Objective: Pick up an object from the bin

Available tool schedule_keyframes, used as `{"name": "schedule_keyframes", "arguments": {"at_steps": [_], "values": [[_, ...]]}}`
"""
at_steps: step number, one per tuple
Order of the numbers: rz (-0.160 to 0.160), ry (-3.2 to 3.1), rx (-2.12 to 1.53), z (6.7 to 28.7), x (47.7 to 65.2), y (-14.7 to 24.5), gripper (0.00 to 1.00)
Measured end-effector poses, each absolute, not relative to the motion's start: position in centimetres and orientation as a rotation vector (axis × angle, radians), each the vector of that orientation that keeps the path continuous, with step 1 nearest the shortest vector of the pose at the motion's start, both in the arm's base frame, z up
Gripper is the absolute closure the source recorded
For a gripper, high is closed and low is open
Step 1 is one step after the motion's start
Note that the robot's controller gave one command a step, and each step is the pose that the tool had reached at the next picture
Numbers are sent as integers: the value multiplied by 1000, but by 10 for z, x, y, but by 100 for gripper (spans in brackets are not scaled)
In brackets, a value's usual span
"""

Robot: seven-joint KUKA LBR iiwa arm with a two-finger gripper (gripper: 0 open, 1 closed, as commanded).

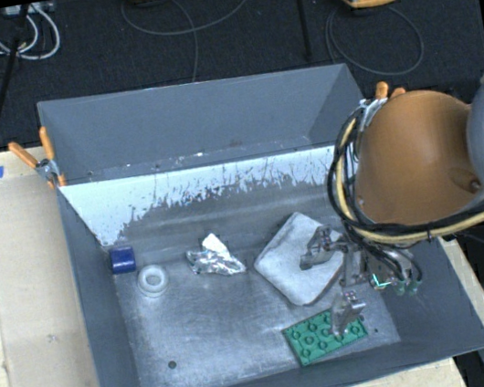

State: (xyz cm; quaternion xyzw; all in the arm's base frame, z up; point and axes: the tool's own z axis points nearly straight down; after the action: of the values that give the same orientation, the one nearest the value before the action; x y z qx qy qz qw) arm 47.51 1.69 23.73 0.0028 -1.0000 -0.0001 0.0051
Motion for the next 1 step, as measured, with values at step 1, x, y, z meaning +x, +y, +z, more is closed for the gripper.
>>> {"name": "schedule_keyframes", "arguments": {"at_steps": [1], "values": [[1, -3136, -176, 104, 505, -4, 0]]}}
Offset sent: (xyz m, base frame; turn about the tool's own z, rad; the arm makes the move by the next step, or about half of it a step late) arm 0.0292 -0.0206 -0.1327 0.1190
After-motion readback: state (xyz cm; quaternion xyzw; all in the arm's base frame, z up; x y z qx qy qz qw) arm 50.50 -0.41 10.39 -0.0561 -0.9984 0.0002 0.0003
